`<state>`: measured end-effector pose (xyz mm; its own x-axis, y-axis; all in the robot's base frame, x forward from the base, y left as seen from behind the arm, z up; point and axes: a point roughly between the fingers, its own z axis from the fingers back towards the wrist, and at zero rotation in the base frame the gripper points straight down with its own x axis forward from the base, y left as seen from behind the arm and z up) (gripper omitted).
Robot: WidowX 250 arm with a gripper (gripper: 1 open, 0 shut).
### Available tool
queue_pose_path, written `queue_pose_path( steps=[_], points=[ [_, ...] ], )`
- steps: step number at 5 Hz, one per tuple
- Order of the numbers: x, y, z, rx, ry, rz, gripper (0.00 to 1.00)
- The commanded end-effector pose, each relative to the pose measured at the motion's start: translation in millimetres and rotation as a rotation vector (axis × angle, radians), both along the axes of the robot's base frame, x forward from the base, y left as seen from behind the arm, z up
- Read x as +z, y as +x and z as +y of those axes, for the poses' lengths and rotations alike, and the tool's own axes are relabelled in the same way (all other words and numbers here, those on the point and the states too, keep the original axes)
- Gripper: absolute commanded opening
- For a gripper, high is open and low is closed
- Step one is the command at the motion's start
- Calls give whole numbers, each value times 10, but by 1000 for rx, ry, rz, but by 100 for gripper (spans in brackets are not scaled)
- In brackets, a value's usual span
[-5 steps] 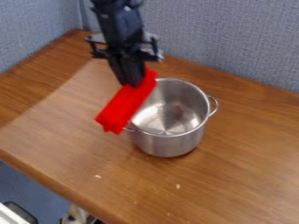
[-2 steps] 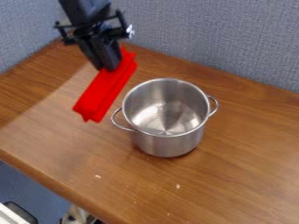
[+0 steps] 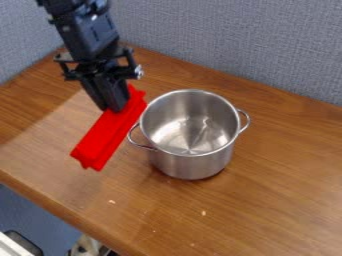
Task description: Move the red object from the metal pot to the table
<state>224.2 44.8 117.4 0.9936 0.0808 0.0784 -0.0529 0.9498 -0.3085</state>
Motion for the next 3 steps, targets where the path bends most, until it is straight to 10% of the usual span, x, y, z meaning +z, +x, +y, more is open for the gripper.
queue_pose_path(
  steps=[1,3],
  points=[
    [-55,-83,71,6,44,-23,0],
    [-291,-29,-1,-19,81,13,0]
  ],
)
